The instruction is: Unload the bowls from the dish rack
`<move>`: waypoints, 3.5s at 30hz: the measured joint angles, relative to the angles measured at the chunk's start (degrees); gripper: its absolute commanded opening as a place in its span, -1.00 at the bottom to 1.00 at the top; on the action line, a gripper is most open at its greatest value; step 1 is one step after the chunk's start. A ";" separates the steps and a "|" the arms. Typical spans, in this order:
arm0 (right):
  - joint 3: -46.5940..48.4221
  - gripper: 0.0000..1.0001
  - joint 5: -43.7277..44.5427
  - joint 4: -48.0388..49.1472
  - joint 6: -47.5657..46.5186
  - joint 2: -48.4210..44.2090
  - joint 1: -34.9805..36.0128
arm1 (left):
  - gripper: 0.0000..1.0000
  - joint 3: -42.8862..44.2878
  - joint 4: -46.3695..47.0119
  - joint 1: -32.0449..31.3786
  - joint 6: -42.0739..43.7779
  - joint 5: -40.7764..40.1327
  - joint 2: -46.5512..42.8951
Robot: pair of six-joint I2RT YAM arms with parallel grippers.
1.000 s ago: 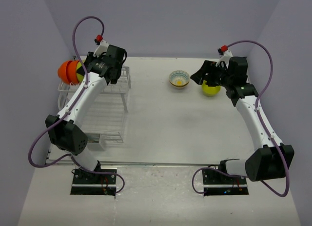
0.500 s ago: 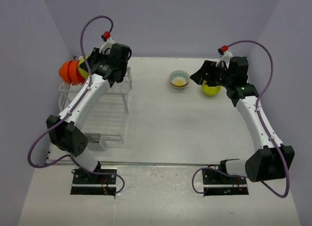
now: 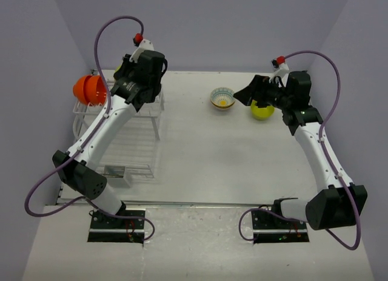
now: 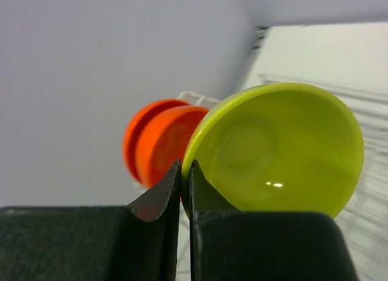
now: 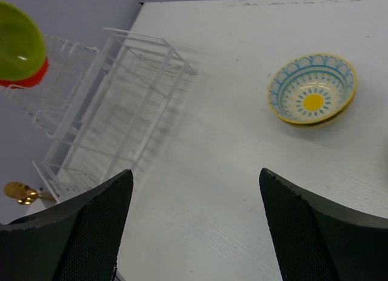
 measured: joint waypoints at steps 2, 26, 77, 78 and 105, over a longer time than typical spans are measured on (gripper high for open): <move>-1.64 0.68 -3.80 3.26 2.95 -0.24 0.02 | -1.00 2.78 -2.73 -0.09 -5.49 8.35 -0.28; 25.86 -0.41 41.75 -12.41 -3.56 15.21 33.18 | -1.00 -2.36 2.01 -7.50 -27.82 57.66 -6.67; 27.47 -0.86 26.36 -23.17 0.76 43.65 -13.88 | 1.00 -10.82 -4.83 7.67 -23.58 37.11 -27.08; 27.47 -0.84 25.88 -23.15 0.74 43.78 -13.88 | 1.00 -10.82 -4.83 7.67 -23.58 38.32 -27.30; 27.43 -0.36 24.09 -22.69 -0.33 46.21 -14.29 | 1.00 -12.26 -6.34 7.67 -23.63 42.07 -29.42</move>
